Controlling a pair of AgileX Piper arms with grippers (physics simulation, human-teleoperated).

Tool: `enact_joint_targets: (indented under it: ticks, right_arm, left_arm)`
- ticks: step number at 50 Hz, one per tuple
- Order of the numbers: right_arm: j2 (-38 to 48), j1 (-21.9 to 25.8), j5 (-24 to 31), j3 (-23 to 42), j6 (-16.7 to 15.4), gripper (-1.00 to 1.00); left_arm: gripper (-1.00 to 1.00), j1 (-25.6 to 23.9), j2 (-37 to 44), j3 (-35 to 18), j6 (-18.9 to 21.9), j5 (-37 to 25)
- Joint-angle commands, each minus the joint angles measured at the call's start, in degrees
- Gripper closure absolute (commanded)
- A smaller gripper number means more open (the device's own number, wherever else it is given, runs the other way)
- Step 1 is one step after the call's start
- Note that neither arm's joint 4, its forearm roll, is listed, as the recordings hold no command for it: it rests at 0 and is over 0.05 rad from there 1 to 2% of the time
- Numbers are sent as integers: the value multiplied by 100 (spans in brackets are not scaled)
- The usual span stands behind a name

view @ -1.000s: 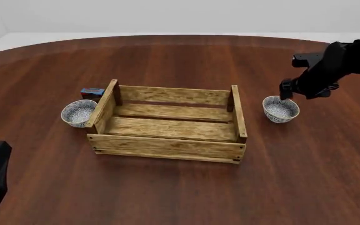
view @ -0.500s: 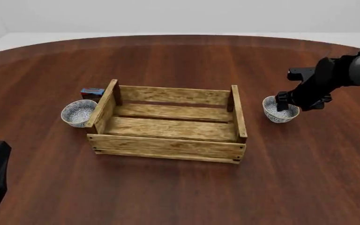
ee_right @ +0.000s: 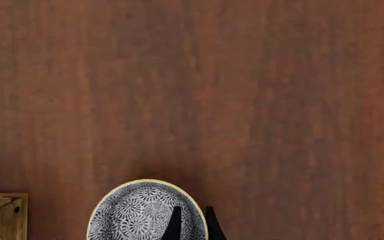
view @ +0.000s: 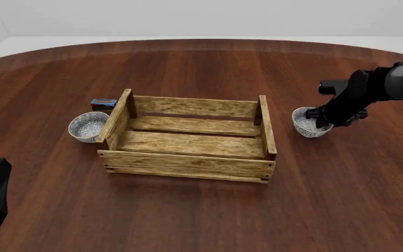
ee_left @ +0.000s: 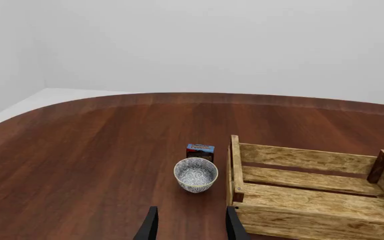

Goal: Stack the right bowl on the left bowl and place them in the tray.

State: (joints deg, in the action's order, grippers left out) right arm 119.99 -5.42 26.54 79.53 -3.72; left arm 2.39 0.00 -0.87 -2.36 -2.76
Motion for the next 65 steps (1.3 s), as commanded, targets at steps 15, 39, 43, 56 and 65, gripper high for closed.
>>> enact_joint_targets:
  ticks: [15,39,43,56,65]
  right_arm:
    - [-915,-90,-14,-510,-215,100]
    - [-2299,225,-445,-1142,188,100]
    - [-2421,173,-497,-1150,114,100]
    - [-2872,476,-574,-1190,35,100]
    - [-3425,979,-469,-1134,101,100]
  left_arm:
    - [-100,-99,3,53,16,90]
    - [-100,-9,2,21,66,30]
    - [-100,0,1,-45,84,-26]
    - [-100,34,15,-102,191,-70]
    - [-100,16,20,-269,205,-165]
